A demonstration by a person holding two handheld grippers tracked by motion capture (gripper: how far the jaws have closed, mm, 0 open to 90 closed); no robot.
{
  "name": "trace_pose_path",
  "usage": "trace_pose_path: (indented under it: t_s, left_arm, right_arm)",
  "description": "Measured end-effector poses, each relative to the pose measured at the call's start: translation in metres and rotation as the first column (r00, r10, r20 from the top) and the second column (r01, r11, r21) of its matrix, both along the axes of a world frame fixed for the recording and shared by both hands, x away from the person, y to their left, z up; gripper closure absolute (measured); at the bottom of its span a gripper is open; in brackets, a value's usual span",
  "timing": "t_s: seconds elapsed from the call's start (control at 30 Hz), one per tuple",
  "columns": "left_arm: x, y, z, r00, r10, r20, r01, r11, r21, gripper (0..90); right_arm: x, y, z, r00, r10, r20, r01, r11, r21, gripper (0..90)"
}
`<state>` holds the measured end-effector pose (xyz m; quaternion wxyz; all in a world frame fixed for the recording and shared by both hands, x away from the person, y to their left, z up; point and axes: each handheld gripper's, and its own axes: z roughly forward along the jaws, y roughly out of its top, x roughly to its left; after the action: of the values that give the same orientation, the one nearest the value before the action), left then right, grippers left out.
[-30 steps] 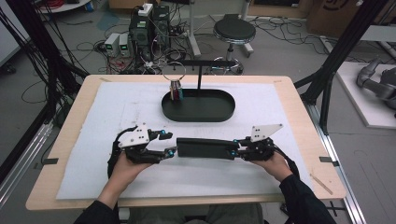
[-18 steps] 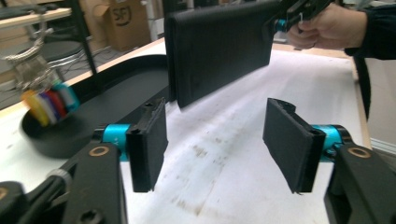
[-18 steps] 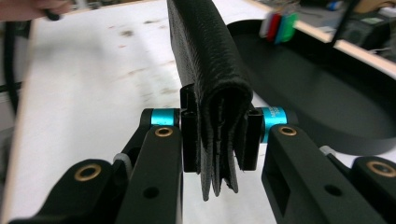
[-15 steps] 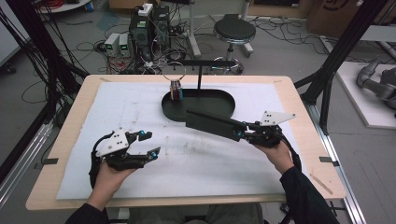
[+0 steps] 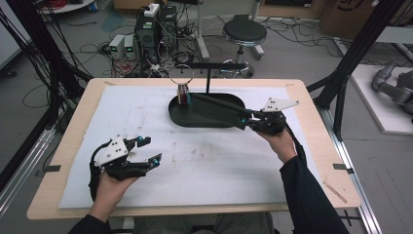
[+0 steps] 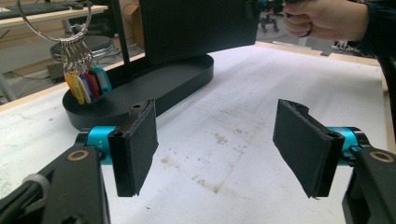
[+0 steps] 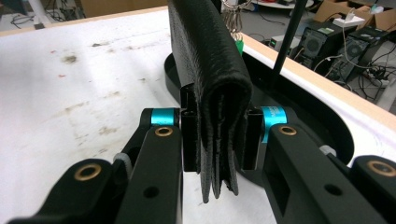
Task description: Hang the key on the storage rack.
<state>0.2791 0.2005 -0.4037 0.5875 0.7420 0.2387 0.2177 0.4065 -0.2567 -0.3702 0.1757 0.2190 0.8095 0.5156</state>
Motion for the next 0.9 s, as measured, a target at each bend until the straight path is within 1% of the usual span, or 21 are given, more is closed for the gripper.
trace_pose_path:
  t_s: [0.17,0.3,0.4,0.47,0.5,0.63,0.7,0.8,0.9]
  left_arm:
    - [-0.001,0.003,0.0,0.9999,0.014,0.006,-0.014,0.9998,-0.012,30.5]
    - [-0.001,0.003,-0.001,0.9998,0.016,0.007,-0.016,0.9998,-0.01,30.3]
    - [-0.002,0.003,-0.002,0.9998,0.017,0.008,-0.017,0.9998,-0.011,30.0]
    - [-0.002,0.003,-0.002,0.9999,0.016,0.007,-0.015,0.9998,-0.012,29.9]
    - [-0.002,0.003,-0.002,0.9999,0.016,0.006,-0.016,0.9998,-0.011,29.9]
    - [-0.002,0.002,-0.003,0.9999,0.014,0.006,-0.014,0.9999,-0.009,29.9]
    - [-0.002,0.002,-0.003,0.9999,0.013,0.005,-0.013,0.9999,-0.011,29.8]
    - [-0.002,0.002,-0.003,0.9999,0.013,0.003,-0.013,0.9999,-0.011,29.9]
    - [-0.003,0.002,-0.004,0.9999,0.01,0.003,-0.01,0.9999,-0.014,29.9]
  right_arm:
    - [0.013,0.009,0.001,1.0,-0.001,-0.003,0.001,1.0,-0.004,76.4]
    - [0.023,0.018,0.001,1.0,0.0,-0.001,0.0,1.0,-0.031,76.4]
    - [0.03,0.023,0.0,1.0,-0.002,-0.001,0.002,1.0,-0.026,76.4]
    - [0.034,0.025,-0.002,1.0,-0.005,-0.001,0.005,1.0,-0.021,76.4]
    - [0.037,0.026,-0.004,1.0,-0.006,-0.007,0.006,1.0,-0.018,76.4]
    - [0.047,0.03,-0.012,0.9994,-0.014,-0.031,0.013,0.999,-0.039,76.4]
    - [0.052,0.032,-0.015,0.9994,-0.016,-0.029,0.014,0.999,-0.043,76.4]
    - [0.058,0.034,-0.019,0.9991,-0.02,-0.037,0.019,0.999,-0.031,76.4]
    - [0.064,0.037,-0.023,0.9989,-0.011,-0.046,0.009,0.999,-0.04,76.4]
